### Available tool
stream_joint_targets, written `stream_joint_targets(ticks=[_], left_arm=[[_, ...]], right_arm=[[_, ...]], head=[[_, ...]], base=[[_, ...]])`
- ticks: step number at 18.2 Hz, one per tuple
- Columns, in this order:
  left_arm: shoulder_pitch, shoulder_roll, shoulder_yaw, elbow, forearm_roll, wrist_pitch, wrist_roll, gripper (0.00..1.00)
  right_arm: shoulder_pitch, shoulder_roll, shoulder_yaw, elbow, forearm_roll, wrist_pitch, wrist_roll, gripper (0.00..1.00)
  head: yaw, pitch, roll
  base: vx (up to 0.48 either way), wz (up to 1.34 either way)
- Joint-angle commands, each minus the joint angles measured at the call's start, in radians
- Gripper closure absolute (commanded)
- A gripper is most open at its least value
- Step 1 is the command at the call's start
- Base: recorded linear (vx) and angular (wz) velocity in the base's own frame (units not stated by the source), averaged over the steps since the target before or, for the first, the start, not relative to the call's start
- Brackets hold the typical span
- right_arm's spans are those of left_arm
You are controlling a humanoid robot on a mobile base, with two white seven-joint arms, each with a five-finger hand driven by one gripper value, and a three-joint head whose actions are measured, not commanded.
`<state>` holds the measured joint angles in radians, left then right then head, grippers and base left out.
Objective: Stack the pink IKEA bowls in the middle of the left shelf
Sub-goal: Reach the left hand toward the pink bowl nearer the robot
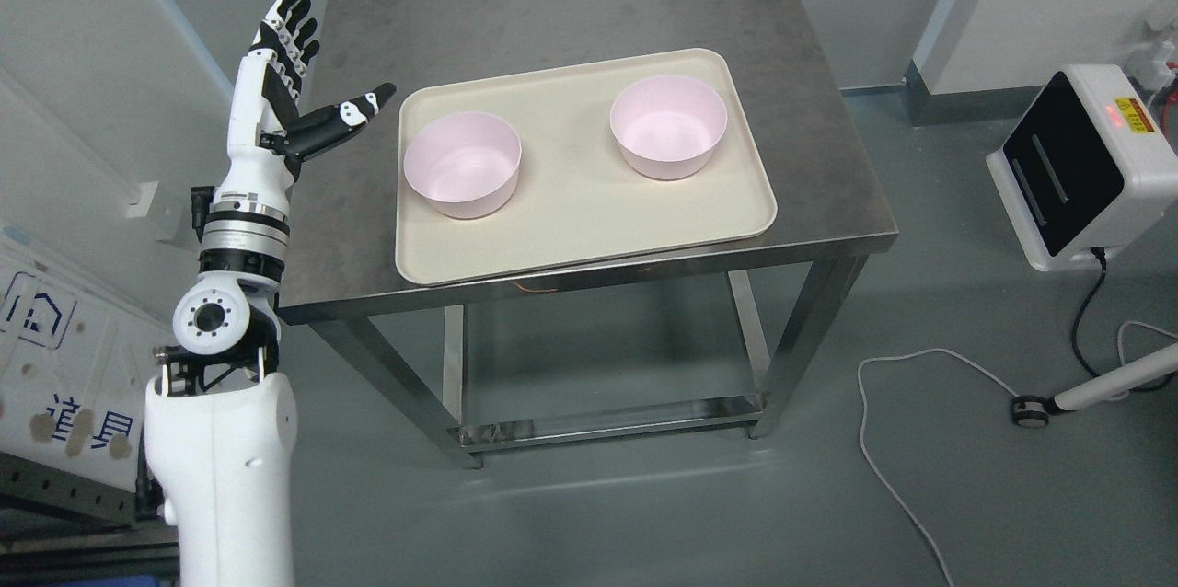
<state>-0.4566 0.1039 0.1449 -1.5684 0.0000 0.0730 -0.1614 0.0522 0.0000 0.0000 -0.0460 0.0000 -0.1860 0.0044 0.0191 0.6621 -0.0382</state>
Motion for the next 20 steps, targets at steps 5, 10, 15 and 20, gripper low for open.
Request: stream_joint_targets(ticks=[5,10,15,20], left_arm=[[-0.004,0.094,-0.033,0.013,0.008,-0.001,-0.206,0.04],[-0.112,0.279,-0.183,0.114,-0.020,0.063,-0.395,0.11],[-0.205,0.293,-0.283,0.215,-0.202,0.090,-0.438,0.12],[-0.209,0.286,-0.286,0.260,-0.325,0.088,-0.480,0.24]], right_arm=[[0.000,-0.017,-0.011,0.000,0.008,0.000,0.000,0.00],[0.000,-0.017,-0.011,0.000,0.008,0.000,0.000,0.00],[0.000,-0.017,-0.011,0.000,0.008,0.000,-0.001,0.00],[0.000,-0.017,-0.011,0.000,0.008,0.000,0.000,0.00]], head=[[0.0000,0.000,0.000],[0.0000,0.000,0.000],[0.0000,0.000,0.000],[0.0000,0.000,0.000]], base=[[0.000,0.00],[0.000,0.00],[0.000,0.00],[0.000,0.00]])
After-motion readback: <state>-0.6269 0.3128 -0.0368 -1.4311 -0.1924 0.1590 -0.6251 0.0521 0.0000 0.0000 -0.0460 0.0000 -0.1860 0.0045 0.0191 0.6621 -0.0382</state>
